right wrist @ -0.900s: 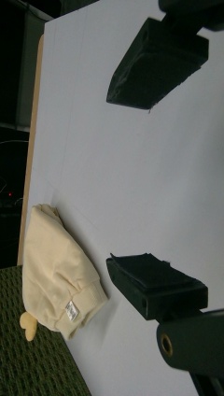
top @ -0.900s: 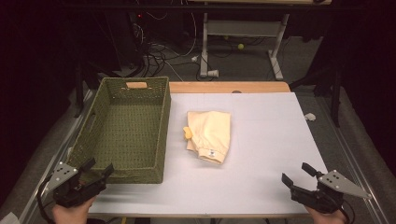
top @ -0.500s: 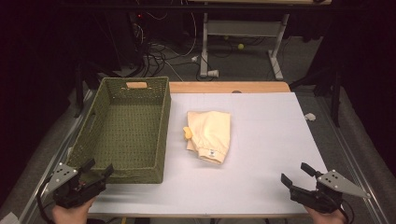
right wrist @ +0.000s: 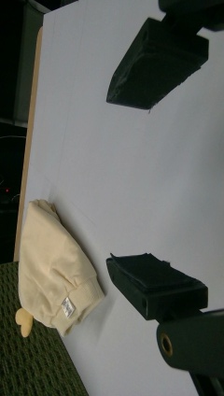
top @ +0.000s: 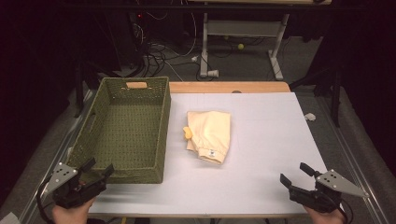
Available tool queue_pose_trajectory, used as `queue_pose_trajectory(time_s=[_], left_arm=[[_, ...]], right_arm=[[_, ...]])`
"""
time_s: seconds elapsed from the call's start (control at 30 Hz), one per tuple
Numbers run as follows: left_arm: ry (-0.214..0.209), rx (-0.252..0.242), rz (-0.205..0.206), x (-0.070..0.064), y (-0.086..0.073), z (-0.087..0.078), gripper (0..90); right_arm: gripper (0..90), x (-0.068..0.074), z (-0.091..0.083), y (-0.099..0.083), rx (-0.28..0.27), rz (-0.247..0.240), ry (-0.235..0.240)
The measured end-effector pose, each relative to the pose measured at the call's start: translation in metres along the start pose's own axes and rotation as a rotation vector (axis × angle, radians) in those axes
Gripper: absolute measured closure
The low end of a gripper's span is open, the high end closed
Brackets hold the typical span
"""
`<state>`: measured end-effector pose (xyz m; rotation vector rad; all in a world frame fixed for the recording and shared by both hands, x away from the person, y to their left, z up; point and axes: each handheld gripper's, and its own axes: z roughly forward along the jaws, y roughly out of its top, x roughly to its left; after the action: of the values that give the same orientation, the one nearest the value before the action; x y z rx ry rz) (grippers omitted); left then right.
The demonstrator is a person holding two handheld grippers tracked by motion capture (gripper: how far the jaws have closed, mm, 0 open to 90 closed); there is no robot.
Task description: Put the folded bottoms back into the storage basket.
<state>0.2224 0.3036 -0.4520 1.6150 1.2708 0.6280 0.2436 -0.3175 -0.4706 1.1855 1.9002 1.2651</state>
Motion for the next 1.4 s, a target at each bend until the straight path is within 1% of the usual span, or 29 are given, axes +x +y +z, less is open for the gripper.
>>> queue_pose_trajectory(time_s=[0.3, 0.8, 1.13, 1.23, 1.4], left_arm=[[-0.016, 0.001, 0.008, -0.004, 0.004, 0.004, 27.3], [-0.037, -0.009, 0.023, -0.009, 0.011, 0.009, 27.3], [-0.063, -0.015, 0.026, -0.016, 0.015, 0.013, 27.3], [-0.067, -0.014, 0.036, -0.017, 0.015, 0.014, 27.3], [-0.072, -0.012, 0.041, -0.02, 0.016, 0.015, 27.3]], right_arm=[[19.1, 0.0, 0.001, 0.0, 0.005, 0.0, 0.008], [19.1, 0.0, 0.001, 0.0, 0.005, -0.003, 0.009], [19.1, 0.001, 0.001, 0.0, 0.005, -0.002, 0.01], [19.1, 0.0, 0.001, 0.0, 0.005, -0.003, 0.011], [19.1, 0.0, 0.001, 0.0, 0.006, -0.002, 0.011]])
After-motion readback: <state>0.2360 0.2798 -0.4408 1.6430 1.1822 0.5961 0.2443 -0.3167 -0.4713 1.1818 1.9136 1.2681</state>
